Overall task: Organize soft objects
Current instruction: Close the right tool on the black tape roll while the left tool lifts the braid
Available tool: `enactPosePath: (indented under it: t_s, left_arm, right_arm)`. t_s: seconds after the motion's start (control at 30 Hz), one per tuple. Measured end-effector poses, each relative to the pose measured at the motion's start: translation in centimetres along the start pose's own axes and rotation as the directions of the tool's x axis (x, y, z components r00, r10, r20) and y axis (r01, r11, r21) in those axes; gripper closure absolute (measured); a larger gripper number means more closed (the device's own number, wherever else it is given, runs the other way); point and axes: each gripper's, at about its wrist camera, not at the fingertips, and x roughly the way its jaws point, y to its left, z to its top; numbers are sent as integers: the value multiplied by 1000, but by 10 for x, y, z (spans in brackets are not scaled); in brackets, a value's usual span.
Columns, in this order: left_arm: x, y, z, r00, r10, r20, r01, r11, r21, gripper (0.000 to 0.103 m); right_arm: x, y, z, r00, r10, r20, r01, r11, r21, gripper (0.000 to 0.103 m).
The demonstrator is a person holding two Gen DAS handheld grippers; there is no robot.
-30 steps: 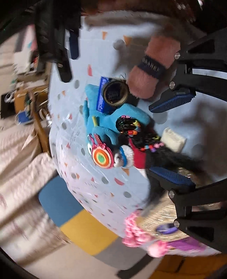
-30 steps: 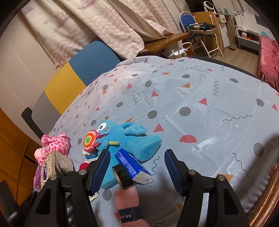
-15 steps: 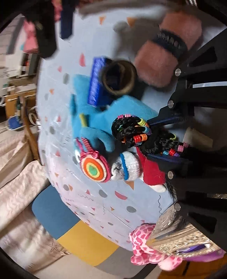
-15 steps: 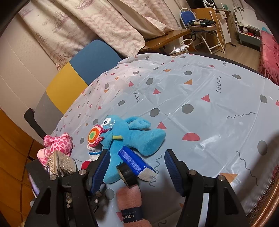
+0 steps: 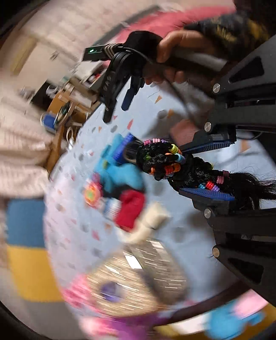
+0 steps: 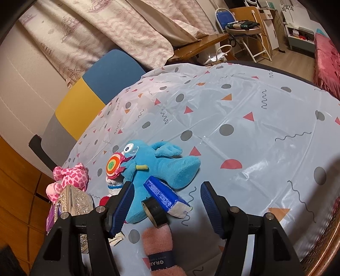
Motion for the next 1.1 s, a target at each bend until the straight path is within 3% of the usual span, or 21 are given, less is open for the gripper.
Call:
enactPosePath:
  t_s: [0.07, 0.1, 0.23, 0.4, 0.47, 0.6, 0.73, 0.93, 1.1]
  left_arm:
    - [-4, 12, -16, 999, -16, -38, 12, 996, -88, 70]
    - [-3, 17, -26, 999, 19, -51, -24, 994, -109, 70]
    - [16, 24, -43, 984, 168, -56, -173, 980, -96, 69]
    - [59, 20, -52, 963, 263, -63, -266, 963, -41, 64]
    - [71, 21, -57, 962, 265, -70, -269, 962, -53, 63]
    - [70, 15, -70, 960, 279, 13, -278, 960, -29, 63]
    - [69, 17, -78, 965, 258, 50, -255, 965, -54, 63]
    - [64, 20, -82, 968, 243, 65, -238, 968, -78, 63]
    - [67, 28, -78, 973, 219, 76, -211, 972, -98, 63]
  right_arm:
    - [0, -4, 0, 1000, 14, -6, -14, 1000, 26, 37]
    - [0, -6, 0, 1000, 18, -6, -17, 999, 37, 37]
    - [0, -9, 1, 1000, 28, -6, -28, 998, 60, 37]
    - [3, 7, -3, 1000, 9, -21, -10, 999, -33, 44]
    - [7, 16, -6, 999, 3, -38, -6, 996, -85, 50]
    - [13, 32, -13, 998, -20, -63, 8, 983, -181, 60]
    - [21, 47, -23, 995, -46, -93, 18, 961, -277, 63]
    - [37, 61, -33, 979, -178, -97, 124, 904, -409, 63]
    - [51, 70, -43, 950, -306, -62, 233, 827, -512, 63]
